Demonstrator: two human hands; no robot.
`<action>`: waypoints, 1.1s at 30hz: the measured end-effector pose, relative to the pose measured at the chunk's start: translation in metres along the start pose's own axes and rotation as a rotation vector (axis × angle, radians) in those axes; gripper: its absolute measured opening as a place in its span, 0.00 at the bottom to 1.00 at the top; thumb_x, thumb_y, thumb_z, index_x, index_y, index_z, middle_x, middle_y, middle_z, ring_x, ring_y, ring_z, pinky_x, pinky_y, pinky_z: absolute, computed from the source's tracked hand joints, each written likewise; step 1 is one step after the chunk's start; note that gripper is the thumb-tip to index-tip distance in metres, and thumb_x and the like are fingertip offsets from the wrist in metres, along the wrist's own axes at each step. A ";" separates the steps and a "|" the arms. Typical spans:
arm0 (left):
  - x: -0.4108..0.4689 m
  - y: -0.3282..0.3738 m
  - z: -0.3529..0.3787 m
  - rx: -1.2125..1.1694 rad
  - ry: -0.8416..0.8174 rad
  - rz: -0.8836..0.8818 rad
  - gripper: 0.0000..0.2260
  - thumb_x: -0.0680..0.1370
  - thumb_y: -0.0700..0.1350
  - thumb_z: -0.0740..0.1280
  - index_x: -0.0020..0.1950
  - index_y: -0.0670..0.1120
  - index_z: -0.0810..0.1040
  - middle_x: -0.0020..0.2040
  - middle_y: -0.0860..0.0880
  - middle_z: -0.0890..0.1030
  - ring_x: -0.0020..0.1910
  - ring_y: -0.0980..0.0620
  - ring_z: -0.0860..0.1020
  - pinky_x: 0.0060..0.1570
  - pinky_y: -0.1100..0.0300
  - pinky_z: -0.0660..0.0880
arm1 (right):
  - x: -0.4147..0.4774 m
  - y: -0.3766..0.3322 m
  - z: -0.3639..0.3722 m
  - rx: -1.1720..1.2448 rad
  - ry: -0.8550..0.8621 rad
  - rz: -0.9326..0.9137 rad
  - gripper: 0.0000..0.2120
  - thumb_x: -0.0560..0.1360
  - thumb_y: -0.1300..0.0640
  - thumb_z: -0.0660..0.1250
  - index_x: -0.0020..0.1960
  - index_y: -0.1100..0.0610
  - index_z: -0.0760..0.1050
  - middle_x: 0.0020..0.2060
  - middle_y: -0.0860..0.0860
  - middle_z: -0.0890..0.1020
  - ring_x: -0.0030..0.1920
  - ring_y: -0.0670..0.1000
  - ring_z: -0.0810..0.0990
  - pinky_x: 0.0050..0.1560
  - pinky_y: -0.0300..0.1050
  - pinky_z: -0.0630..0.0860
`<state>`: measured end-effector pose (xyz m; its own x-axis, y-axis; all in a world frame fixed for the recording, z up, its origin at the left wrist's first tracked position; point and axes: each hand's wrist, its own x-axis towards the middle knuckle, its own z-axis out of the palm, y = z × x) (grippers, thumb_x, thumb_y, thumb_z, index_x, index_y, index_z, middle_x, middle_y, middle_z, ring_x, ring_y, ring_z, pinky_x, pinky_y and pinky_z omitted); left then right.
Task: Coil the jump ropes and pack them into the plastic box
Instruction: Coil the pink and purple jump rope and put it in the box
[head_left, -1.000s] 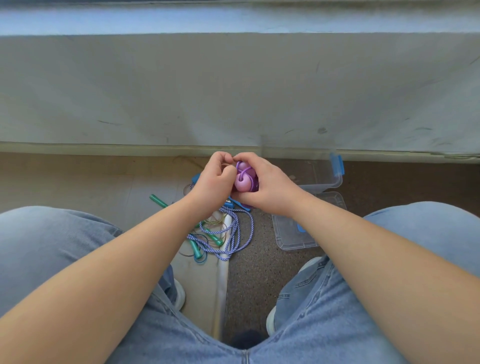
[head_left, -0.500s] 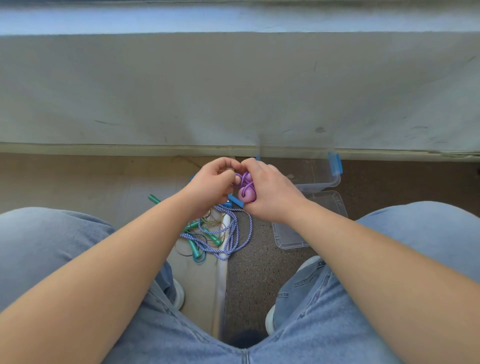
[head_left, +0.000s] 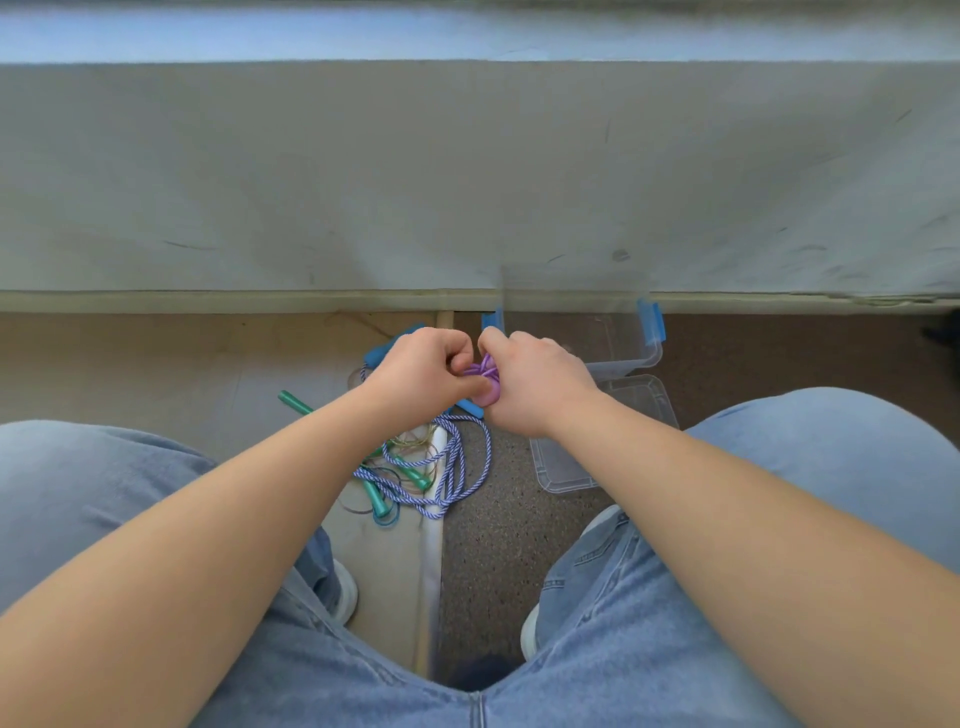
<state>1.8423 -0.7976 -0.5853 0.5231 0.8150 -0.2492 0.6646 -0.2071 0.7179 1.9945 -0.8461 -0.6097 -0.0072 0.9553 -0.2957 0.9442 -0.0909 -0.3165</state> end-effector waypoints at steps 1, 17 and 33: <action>-0.002 0.003 0.001 0.070 0.013 0.022 0.24 0.69 0.46 0.76 0.30 0.49 0.59 0.24 0.55 0.63 0.27 0.54 0.59 0.27 0.63 0.58 | 0.000 -0.001 0.000 -0.012 -0.013 0.018 0.14 0.72 0.46 0.63 0.52 0.48 0.61 0.46 0.52 0.72 0.48 0.59 0.71 0.48 0.55 0.77; -0.012 0.008 0.016 0.416 -0.027 0.186 0.13 0.75 0.49 0.64 0.33 0.51 0.63 0.30 0.53 0.71 0.32 0.50 0.71 0.30 0.58 0.62 | 0.010 0.018 0.007 0.073 -0.217 0.047 0.13 0.67 0.50 0.64 0.48 0.49 0.63 0.43 0.51 0.74 0.47 0.59 0.77 0.48 0.54 0.78; 0.042 -0.025 0.027 -0.395 0.014 -0.333 0.27 0.74 0.38 0.66 0.74 0.50 0.68 0.57 0.51 0.82 0.49 0.52 0.81 0.51 0.51 0.81 | 0.047 0.028 0.015 0.614 -0.035 0.259 0.30 0.66 0.50 0.78 0.65 0.49 0.72 0.54 0.49 0.81 0.53 0.51 0.79 0.49 0.42 0.72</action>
<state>1.8625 -0.7732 -0.6312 0.3087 0.8094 -0.4995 0.5406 0.2828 0.7923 2.0156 -0.8075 -0.6459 0.1745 0.8722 -0.4569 0.5577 -0.4699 -0.6842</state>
